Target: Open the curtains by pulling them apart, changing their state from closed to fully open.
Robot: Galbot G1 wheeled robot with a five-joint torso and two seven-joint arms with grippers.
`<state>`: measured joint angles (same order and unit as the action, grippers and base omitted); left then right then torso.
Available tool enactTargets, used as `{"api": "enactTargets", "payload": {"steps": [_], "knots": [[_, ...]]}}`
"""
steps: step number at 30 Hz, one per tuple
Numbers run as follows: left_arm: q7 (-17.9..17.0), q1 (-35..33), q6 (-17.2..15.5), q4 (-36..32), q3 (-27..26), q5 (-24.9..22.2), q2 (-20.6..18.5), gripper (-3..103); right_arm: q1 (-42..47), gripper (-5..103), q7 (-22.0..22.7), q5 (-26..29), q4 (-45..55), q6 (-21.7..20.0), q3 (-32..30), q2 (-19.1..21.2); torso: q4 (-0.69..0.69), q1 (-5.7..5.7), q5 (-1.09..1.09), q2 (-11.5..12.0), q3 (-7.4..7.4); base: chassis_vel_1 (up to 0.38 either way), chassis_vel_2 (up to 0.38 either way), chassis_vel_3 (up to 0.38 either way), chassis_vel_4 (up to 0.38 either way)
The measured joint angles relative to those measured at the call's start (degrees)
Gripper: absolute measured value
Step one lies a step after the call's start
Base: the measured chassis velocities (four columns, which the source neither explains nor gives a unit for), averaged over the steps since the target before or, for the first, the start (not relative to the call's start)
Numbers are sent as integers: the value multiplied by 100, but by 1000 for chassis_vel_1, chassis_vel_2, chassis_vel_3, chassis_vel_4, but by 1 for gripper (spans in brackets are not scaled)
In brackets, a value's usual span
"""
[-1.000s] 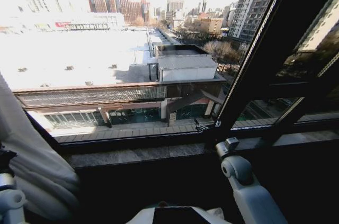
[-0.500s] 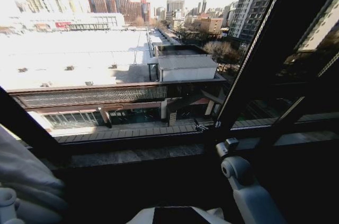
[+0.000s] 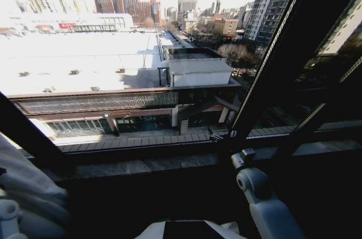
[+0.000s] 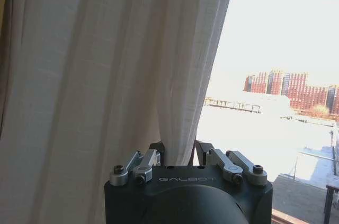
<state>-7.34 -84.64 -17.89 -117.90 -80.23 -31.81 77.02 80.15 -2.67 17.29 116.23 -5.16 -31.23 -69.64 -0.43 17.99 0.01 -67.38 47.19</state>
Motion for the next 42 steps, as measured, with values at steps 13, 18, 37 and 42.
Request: {"api": "enactTargets", "payload": {"steps": [13, 18, 37, 42], "knots": [[1959, -412, 604, -962, 993, 753, 430, 83, 12, 100, 131, 263, 98, -141, -58, 33, -1, 0, 2, 0, 0, 0, 0, 0, 0], [2122, -616, 617, -1237, 1315, 1030, 641, 94, 6, 100, 149, 287, 126, -169, -66, 38, -1, 0, 2, 0, 0, 0, 0, 0, 0], [2074, -713, 840, -1030, 1383, 1305, 916, 100, 69, 100, 303, 414, 504, -785, -178, 84, 0, 0, 0, 0, 0, -11, -11, 12, 13], [2067, -667, 838, -927, 1392, 1286, 916, 100, 96, 100, 312, 412, 526, -794, -183, 82, -1, 0, 0, 0, 0, -114, -121, 127, 116]]}}
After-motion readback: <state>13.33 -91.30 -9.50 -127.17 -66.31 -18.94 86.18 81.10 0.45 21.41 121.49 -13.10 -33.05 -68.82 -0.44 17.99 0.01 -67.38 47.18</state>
